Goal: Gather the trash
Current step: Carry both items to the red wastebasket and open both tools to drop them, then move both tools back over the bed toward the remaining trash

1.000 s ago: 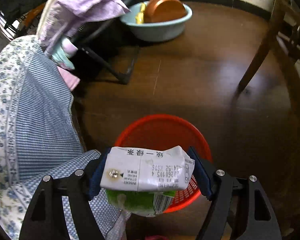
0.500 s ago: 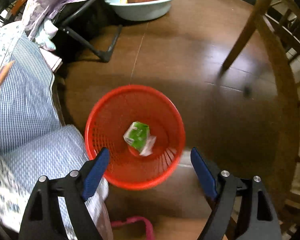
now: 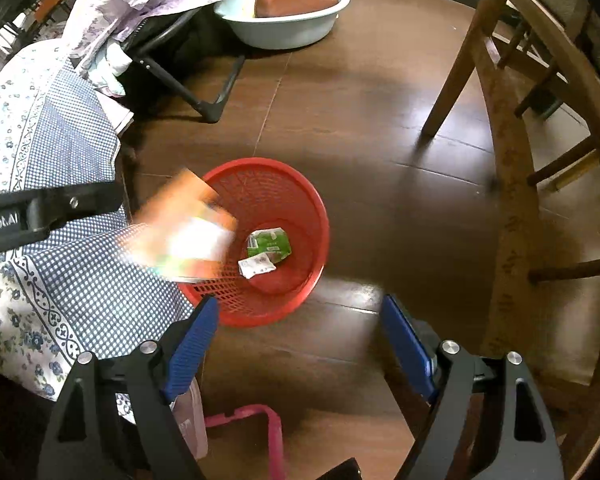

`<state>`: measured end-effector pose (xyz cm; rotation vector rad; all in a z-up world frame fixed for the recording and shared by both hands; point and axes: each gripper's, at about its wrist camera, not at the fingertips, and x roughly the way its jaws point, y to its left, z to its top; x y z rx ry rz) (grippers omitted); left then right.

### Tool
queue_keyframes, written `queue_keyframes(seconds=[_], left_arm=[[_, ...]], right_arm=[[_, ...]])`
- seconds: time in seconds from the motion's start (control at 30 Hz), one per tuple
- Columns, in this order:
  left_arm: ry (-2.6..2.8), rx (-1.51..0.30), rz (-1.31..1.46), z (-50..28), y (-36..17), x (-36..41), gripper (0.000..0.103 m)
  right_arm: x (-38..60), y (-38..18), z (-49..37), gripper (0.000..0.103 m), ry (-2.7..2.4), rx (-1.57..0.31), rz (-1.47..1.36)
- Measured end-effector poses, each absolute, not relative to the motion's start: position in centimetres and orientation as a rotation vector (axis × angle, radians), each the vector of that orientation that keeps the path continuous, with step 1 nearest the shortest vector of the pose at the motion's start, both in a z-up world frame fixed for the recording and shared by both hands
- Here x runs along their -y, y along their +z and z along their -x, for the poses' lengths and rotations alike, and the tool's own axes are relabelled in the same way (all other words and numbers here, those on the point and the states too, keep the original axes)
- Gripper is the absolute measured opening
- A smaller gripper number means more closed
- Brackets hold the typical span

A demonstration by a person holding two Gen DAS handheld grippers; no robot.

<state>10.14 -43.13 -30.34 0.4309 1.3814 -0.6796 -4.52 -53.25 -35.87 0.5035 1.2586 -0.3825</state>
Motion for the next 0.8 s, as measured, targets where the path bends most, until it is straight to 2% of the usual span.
queue_keyframes(seconds=[0.07,0.4,0.67,0.8], left_arm=[[-0.684,-1.366,-0.4,-10.4,-29.6,42.9,0.075],[-0.723,-1.256,-0.233,-11.1,-22.0,39.8,0.079],[-0.704,-1.083,-0.169,-10.8,-14.2,34.2,0.084],[-0.653,-1.036,-0.169,-10.8,-12.1,30.6,0.089]], right_arm=[[53.1,-36.0,4.1,0.082,-0.379,-1.259,-0.505],[51.8,-34.1,3.1,0.082,-0.356,-1.237,-0.479],[48.4,-27.4,1.1,0.082,-0.299,-1.131,-0.383],[45.7,-23.6,0.1,0.089,-0.243,-1.064,-0.335]])
